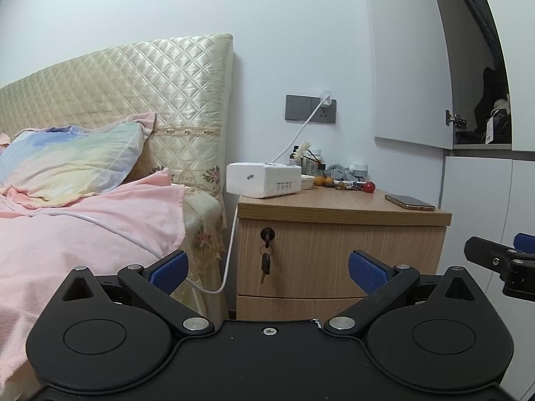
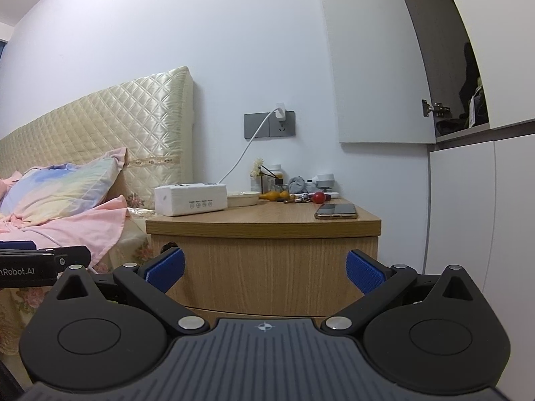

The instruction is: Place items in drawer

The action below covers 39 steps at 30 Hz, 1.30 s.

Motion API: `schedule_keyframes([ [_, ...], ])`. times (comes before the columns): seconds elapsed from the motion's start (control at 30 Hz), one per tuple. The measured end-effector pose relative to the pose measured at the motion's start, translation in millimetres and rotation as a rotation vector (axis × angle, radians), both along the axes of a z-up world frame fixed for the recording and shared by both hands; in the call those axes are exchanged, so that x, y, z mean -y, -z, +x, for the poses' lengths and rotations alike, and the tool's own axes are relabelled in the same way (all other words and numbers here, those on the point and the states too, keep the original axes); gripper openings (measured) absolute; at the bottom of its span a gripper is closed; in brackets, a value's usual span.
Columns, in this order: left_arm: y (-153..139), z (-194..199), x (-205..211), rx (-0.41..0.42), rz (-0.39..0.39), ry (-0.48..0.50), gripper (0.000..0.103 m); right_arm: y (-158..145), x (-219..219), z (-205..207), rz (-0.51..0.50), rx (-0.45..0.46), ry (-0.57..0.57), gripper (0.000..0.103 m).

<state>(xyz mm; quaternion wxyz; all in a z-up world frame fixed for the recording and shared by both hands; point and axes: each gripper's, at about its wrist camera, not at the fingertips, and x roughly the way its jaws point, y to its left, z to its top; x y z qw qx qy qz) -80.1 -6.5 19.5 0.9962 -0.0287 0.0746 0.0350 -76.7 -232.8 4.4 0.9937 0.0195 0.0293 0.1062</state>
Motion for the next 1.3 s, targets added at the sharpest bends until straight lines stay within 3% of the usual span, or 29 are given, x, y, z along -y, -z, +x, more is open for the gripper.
schedule_keyframes([
  [0.67, 1.7, 1.6, 8.1, -0.008, 0.061, -0.008, 0.102, 1.0, 0.9, 0.6, -0.003, 0.003, 0.024, 0.103],
  [1.3, 0.0, -1.9, 10.3, -0.013, 0.059, -0.003, 0.102, 2.6, -2.0, 2.4, -0.012, -0.001, 0.052, 0.103],
])
